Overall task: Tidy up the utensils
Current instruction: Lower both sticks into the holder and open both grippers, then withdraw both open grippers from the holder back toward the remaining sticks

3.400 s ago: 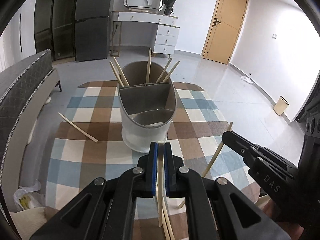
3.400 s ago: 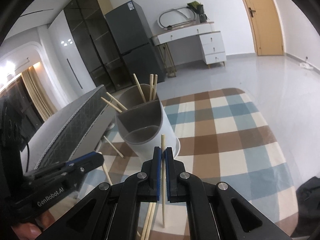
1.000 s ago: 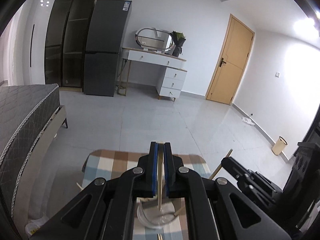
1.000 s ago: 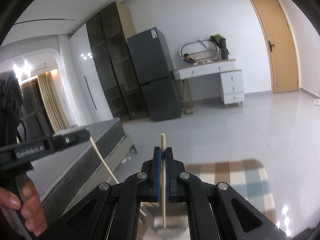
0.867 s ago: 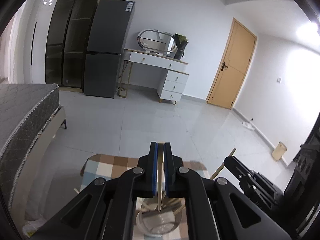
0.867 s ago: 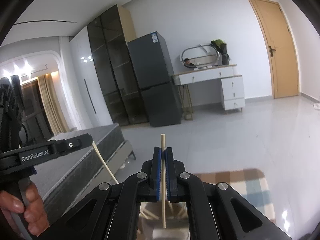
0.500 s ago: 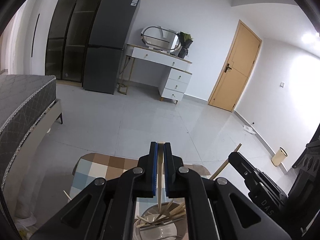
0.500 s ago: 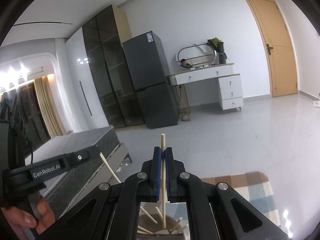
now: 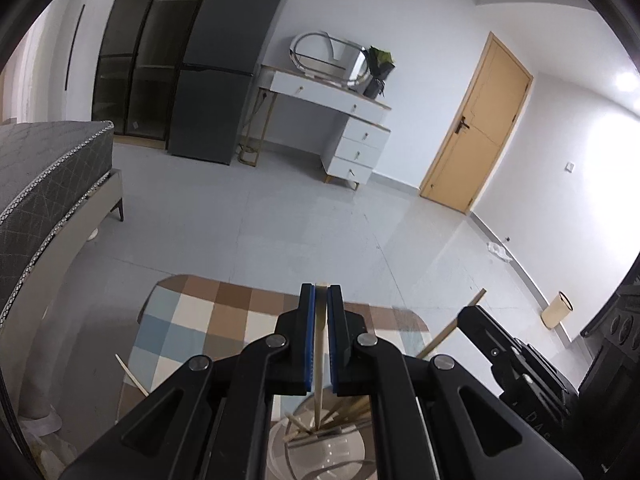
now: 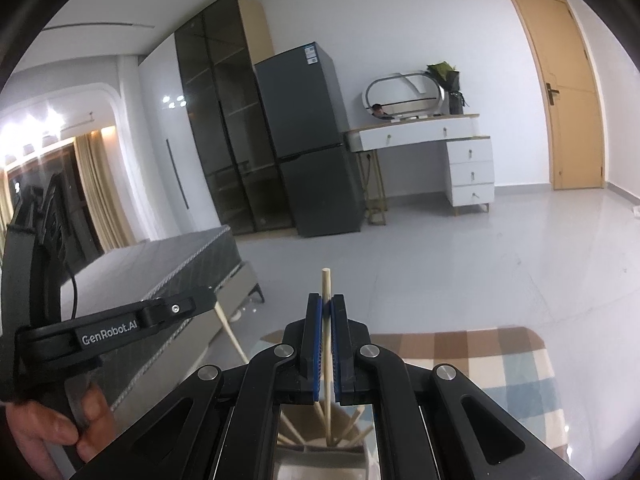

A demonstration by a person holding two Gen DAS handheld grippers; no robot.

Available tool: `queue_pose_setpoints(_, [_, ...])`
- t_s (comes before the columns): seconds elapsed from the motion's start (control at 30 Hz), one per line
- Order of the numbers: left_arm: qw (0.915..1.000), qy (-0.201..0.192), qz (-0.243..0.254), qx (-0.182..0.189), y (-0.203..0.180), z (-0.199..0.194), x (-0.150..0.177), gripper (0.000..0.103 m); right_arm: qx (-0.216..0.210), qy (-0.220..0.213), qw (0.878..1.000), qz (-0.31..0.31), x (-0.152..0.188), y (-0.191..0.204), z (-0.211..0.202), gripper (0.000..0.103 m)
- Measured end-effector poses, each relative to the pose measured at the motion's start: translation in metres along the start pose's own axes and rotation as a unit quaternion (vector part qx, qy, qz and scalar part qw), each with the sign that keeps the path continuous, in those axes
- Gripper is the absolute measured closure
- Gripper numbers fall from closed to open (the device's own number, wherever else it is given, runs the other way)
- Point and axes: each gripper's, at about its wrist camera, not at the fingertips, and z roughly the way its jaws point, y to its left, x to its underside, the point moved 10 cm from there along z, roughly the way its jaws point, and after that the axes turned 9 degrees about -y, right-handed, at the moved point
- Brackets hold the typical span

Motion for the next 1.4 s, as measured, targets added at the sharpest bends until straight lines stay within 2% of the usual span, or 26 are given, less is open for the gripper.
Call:
queue_pose_setpoints(0.17, [0.9993, 0.034, 0.008, 0.011, -0.006, 0.004, 0.014, 0.102, -0.01, 0.026, 1.0, -0.005, 0.017, 0.006, -0.001, 0.097])
queue_pose_setpoints(0.27, [0.9968, 0.072, 0.023, 0.026, -0.011, 0.006, 0.028, 0.101, -0.026, 0.064, 0.997, 0.018, 0.039, 0.008, -0.003, 0.097])
queue_pose_setpoints(0.33, [0.9949, 0.093, 0.027, 0.027, -0.011, 0.004, 0.036, 0.101, -0.021, 0.078, 0.996, 0.024, 0.051, 0.006, -0.008, 0.096])
queue_pose_setpoints(0.43, [0.9927, 0.117, 0.022, 0.019, -0.006, -0.004, 0.045, 0.093, -0.011, 0.085, 0.996, 0.038, 0.061, -0.001, -0.021, 0.092])
queue_pose_setpoints(0.5, [0.9932, 0.114, 0.018, 0.015, -0.003, -0.014, 0.047, 0.088, -0.004, 0.09, 0.995, 0.049, 0.069, -0.008, -0.032, 0.085])
queue_pose_setpoints(0.7, [0.9938, 0.107, 0.032, 0.004, -0.007, -0.043, 0.052, 0.086, 0.012, 0.104, 0.992, 0.067, 0.082, -0.024, -0.066, 0.08])
queue_pose_setpoints(0.77, [0.9937, 0.109, 0.028, 0.005, -0.01, -0.051, 0.055, 0.081, 0.02, 0.102, 0.992, 0.071, 0.082, -0.026, -0.078, 0.078])
queue_pose_setpoints(0.83, [0.9946, 0.101, 0.027, 0.0, -0.015, -0.065, 0.059, 0.07, 0.025, 0.094, 0.993, 0.073, 0.079, -0.027, -0.091, 0.067])
queue_pose_setpoints(0.87, [0.9948, 0.098, 0.028, 0.0, -0.017, -0.067, 0.06, 0.067, 0.027, 0.086, 0.993, 0.075, 0.077, -0.027, -0.099, 0.061])
queue_pose_setpoints(0.93, [0.9948, 0.093, 0.04, -0.003, -0.026, -0.079, 0.064, 0.06, 0.027, 0.076, 0.994, 0.077, 0.075, -0.025, -0.113, 0.056])
queue_pose_setpoints(1.03, [0.9952, 0.079, 0.056, -0.011, -0.034, -0.095, 0.067, 0.052, 0.025, 0.065, 0.995, 0.074, 0.073, -0.02, -0.131, 0.049])
queue_pose_setpoints(1.1, [0.9947, 0.065, 0.077, -0.022, -0.036, -0.105, 0.069, 0.051, 0.035, 0.058, 0.996, 0.063, 0.075, -0.019, -0.143, 0.037])
queue_pose_setpoints(1.17, [0.9935, 0.054, 0.094, -0.034, -0.036, -0.115, 0.071, 0.046, 0.038, 0.057, 0.996, 0.059, 0.081, -0.018, -0.153, 0.033])
queue_pose_setpoints(1.23, [0.9944, 0.046, 0.086, -0.041, -0.032, -0.126, 0.073, 0.034, 0.038, 0.061, 0.995, 0.063, 0.089, -0.018, -0.162, 0.033])
queue_pose_setpoints(1.33, [0.9953, 0.035, 0.078, -0.046, -0.029, -0.135, 0.078, 0.029, 0.042, 0.057, 0.995, 0.067, 0.097, -0.017, -0.176, 0.032])
queue_pose_setpoints(1.4, [0.9946, 0.028, 0.086, -0.052, -0.029, -0.141, 0.083, 0.024, 0.046, 0.056, 0.995, 0.069, 0.103, -0.016, -0.183, 0.025])
